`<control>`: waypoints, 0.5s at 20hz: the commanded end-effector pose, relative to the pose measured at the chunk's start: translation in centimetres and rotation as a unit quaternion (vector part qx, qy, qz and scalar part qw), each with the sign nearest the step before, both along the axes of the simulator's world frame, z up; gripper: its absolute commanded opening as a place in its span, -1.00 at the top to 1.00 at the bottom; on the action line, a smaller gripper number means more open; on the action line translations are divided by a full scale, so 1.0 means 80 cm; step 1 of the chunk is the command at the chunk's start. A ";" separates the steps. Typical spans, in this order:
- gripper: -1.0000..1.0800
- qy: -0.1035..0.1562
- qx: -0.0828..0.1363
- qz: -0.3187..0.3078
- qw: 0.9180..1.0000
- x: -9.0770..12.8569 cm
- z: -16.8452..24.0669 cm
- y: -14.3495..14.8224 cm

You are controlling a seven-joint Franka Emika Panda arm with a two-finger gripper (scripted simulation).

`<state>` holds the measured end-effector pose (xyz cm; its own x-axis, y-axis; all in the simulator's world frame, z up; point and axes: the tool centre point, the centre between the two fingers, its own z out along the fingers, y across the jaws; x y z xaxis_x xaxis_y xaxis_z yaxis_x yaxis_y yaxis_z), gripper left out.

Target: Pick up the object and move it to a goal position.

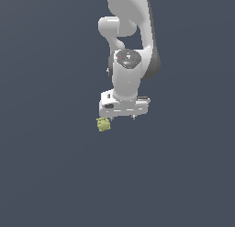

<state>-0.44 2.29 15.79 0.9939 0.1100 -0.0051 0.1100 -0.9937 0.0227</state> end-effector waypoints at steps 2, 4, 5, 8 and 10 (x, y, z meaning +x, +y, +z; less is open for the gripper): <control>-0.92 0.000 0.000 0.000 1.000 0.000 0.000 -0.001; -0.92 -0.002 -0.001 -0.002 1.000 0.002 0.004 -0.007; -0.92 -0.004 -0.001 -0.003 1.000 0.003 0.007 -0.012; -0.92 -0.009 -0.004 -0.009 1.000 0.007 0.018 -0.029; -0.92 -0.011 -0.005 -0.012 1.000 0.009 0.024 -0.035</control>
<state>0.19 -0.10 17.33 0.9959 0.0897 0.0125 0.0893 -0.9955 0.0320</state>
